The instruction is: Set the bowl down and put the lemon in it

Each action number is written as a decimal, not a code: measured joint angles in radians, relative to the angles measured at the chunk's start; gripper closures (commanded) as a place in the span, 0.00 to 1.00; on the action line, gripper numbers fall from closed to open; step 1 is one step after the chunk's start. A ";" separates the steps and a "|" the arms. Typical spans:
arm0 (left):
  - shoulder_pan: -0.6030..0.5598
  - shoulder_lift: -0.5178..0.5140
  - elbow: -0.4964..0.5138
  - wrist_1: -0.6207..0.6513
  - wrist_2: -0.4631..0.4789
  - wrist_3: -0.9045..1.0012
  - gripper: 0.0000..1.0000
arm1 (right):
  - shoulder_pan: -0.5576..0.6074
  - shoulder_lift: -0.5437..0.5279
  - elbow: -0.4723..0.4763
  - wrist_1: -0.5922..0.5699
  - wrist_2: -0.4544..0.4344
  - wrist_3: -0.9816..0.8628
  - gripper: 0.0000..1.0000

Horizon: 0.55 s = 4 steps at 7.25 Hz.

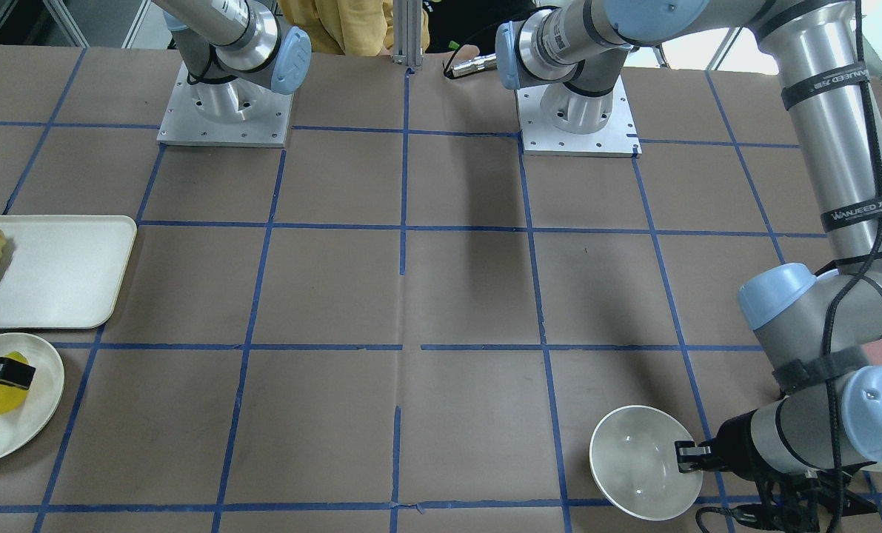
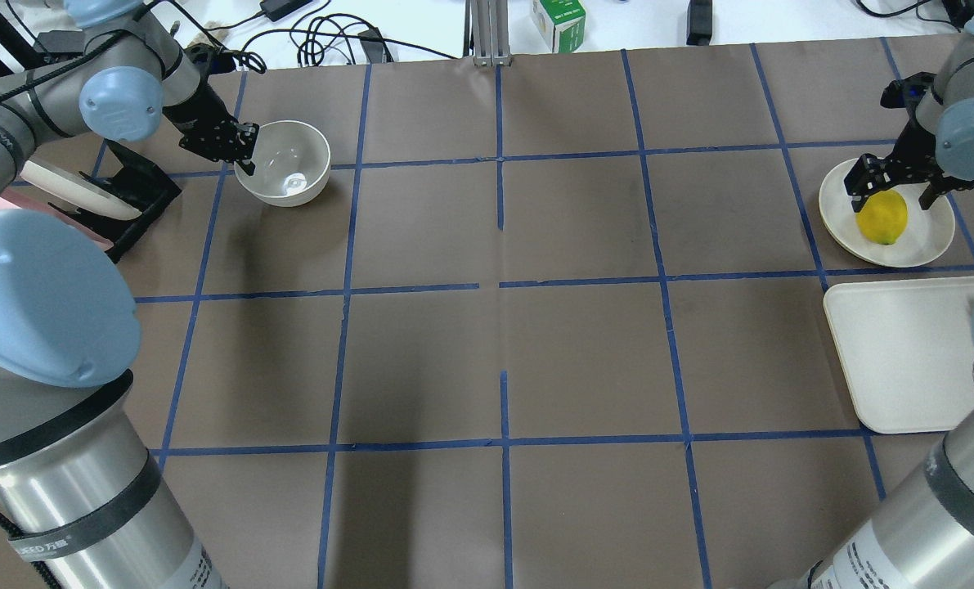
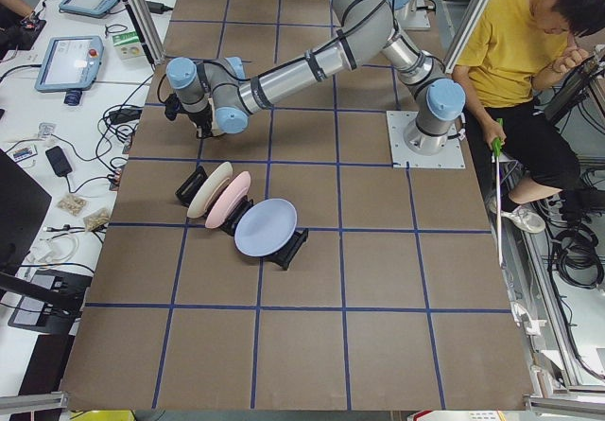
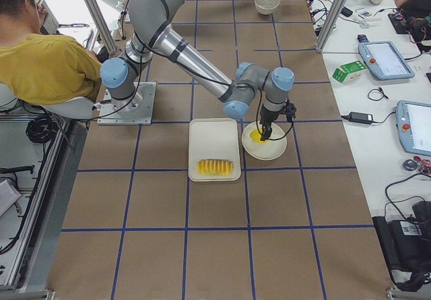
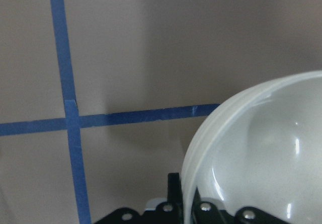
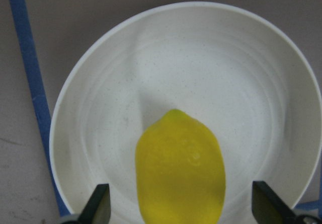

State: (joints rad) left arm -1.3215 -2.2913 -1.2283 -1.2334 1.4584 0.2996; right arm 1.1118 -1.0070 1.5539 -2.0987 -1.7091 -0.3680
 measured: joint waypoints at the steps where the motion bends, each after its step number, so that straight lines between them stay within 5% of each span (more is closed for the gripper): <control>1: -0.023 0.031 -0.004 -0.039 -0.033 -0.045 1.00 | -0.004 0.008 0.001 0.000 -0.002 -0.003 0.55; 2: -0.077 0.068 -0.029 -0.063 -0.078 -0.108 1.00 | -0.009 0.013 0.001 0.000 -0.001 -0.004 1.00; 4: -0.236 0.143 -0.144 -0.038 -0.111 -0.272 1.00 | -0.014 0.012 -0.002 0.006 -0.013 -0.028 1.00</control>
State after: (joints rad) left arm -1.5579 -2.1481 -1.3727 -1.2718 1.3471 0.0280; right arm 1.0976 -0.9952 1.5522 -2.0931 -1.7224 -0.3963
